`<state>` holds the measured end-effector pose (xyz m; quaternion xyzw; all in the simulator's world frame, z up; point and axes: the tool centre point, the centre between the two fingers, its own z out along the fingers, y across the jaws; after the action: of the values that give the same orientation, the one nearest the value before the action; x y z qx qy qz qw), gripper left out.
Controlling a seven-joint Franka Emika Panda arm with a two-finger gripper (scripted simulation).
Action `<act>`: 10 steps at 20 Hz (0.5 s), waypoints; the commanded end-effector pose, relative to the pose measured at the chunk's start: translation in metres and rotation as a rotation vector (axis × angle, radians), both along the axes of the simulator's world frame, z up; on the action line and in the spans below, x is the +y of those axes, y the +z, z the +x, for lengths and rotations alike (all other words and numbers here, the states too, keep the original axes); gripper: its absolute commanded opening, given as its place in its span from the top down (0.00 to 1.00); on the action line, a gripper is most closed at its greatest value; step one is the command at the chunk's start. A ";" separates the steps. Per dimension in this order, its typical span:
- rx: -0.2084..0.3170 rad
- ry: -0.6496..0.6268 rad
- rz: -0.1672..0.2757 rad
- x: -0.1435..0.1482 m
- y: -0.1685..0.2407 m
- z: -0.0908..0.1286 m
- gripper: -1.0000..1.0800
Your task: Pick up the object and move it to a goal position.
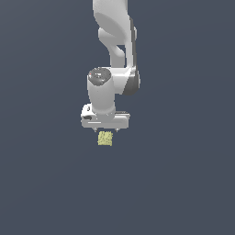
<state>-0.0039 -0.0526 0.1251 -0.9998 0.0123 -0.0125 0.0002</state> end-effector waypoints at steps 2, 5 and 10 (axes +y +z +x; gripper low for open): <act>0.016 -0.008 0.000 -0.010 -0.023 -0.008 0.04; 0.024 -0.011 0.000 -0.014 -0.032 -0.012 0.04; 0.024 -0.011 0.000 -0.014 -0.034 -0.013 0.04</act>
<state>-0.0166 -0.0666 0.0922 -0.9998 0.0183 -0.0001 0.0000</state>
